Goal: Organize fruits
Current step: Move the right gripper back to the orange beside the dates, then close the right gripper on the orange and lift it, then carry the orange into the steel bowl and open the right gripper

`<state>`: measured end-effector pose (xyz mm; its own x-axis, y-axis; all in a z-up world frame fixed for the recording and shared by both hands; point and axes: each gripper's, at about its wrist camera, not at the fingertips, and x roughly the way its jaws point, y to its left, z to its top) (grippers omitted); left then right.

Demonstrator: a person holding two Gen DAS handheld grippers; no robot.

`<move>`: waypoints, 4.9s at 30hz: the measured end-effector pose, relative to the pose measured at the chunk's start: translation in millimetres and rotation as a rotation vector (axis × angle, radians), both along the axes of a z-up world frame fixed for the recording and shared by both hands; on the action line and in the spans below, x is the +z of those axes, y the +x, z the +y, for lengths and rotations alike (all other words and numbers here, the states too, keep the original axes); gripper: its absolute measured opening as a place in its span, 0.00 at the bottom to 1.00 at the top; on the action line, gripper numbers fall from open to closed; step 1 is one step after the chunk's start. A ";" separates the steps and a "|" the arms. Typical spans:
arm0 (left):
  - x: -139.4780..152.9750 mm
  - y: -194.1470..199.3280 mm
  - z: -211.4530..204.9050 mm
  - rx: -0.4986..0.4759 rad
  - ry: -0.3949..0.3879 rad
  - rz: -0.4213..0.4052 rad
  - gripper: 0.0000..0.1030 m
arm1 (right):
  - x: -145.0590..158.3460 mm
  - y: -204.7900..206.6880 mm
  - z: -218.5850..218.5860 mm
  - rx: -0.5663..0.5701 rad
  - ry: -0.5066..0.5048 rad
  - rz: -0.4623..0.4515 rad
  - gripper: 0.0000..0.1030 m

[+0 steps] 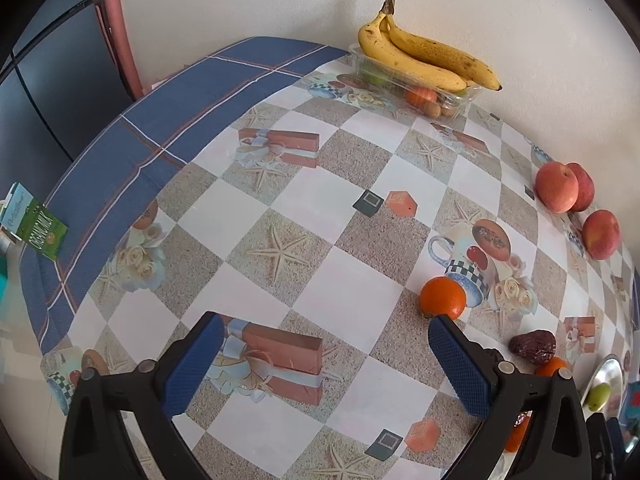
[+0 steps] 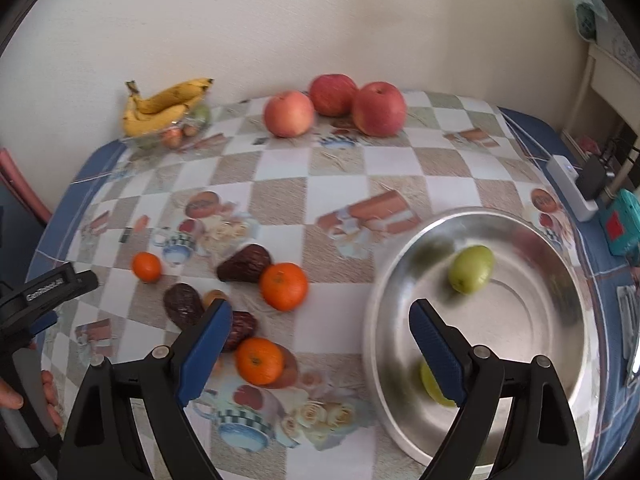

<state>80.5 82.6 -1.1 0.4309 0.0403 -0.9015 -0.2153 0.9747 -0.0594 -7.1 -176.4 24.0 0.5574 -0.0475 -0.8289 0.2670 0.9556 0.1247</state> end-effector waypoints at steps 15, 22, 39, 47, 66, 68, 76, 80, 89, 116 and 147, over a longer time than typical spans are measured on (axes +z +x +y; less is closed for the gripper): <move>-0.4 0.3 -12.1 -0.057 -0.034 0.009 1.00 | -5.6 6.6 13.7 0.072 0.005 0.005 0.88; 1.8 -0.2 -15.1 -0.071 -0.047 0.005 1.00 | -10.1 9.4 25.8 0.120 0.002 0.011 0.88; 3.4 19.8 -25.0 -0.153 -0.111 -0.044 1.00 | -9.7 22.1 -6.6 -0.025 0.101 -0.053 0.88; -12.8 35.8 -41.5 -0.206 -0.117 -0.037 1.00 | -24.4 39.0 -4.5 -0.018 0.084 0.006 0.87; -45.6 51.5 -50.4 -0.234 -0.177 0.042 0.95 | -67.2 59.7 2.9 0.026 0.059 0.153 0.56; -44.3 51.3 -49.9 -0.235 -0.179 0.039 0.88 | -66.1 59.4 2.8 0.028 0.057 0.146 0.50; -46.3 51.6 -50.4 -0.230 -0.183 0.049 0.79 | -63.1 58.8 5.5 0.043 0.060 0.135 0.41; -46.2 50.8 -54.4 -0.248 -0.154 0.040 0.72 | -63.5 57.3 3.8 0.034 0.081 0.132 0.40; -45.0 50.6 -59.3 -0.269 -0.161 0.049 0.37 | -59.4 50.4 -6.5 -0.003 0.122 0.118 0.40; 2.2 27.4 -41.3 -0.177 -0.215 -0.042 0.37 | -12.2 20.2 -19.1 -0.033 0.190 0.027 0.39; 15.9 -8.9 -131.0 -0.387 -0.215 -0.046 0.37 | -9.1 -25.1 -122.8 -0.350 0.218 0.034 0.40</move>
<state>71.7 -48.4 14.8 0.4177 -0.3178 -0.8512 0.1703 0.9476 -0.2702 -32.3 -299.2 14.9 0.5109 -0.0508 -0.8581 0.5787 0.7585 0.2996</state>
